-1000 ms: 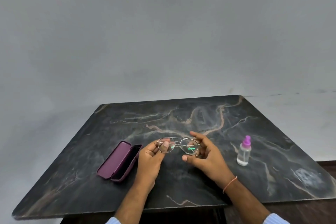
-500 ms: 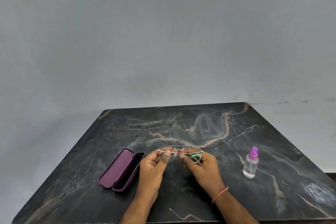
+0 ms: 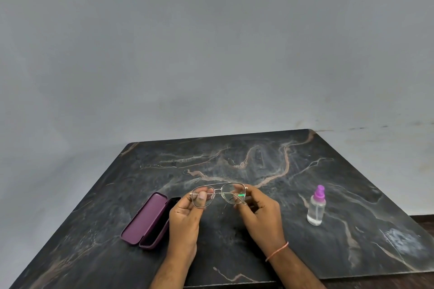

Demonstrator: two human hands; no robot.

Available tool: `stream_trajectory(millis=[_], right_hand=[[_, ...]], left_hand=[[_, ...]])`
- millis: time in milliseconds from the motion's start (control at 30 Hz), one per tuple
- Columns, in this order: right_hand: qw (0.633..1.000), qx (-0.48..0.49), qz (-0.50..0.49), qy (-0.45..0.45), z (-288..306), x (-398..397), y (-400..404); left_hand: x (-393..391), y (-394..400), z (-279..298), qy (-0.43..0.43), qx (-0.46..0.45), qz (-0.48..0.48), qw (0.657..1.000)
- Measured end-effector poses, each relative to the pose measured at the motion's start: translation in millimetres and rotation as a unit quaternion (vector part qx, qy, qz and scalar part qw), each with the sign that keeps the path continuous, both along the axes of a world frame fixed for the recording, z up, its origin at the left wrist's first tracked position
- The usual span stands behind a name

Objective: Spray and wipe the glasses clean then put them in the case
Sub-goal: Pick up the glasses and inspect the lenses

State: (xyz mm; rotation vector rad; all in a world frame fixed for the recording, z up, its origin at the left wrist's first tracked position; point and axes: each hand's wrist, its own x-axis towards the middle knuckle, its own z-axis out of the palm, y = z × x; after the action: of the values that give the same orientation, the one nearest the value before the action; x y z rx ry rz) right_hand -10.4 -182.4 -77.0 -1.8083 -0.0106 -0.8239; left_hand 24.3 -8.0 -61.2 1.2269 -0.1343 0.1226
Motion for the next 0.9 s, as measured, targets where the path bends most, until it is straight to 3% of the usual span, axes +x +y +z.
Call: stream_trajectory(millis=[433, 900], right_hand=[[0.976, -0.145, -0.117, -0.114, 3.4, -1.0, -9.0], [0.974, -0.169, -0.095, -0.122, 1.1, 1.2, -8.8]], left_hand=[[4.9, 2.5, -4.9, -0.002, -0.030, -0.015, 0.999], [3.3, 1.1, -1.7, -0.019, -0.004, 0.041, 0.999]])
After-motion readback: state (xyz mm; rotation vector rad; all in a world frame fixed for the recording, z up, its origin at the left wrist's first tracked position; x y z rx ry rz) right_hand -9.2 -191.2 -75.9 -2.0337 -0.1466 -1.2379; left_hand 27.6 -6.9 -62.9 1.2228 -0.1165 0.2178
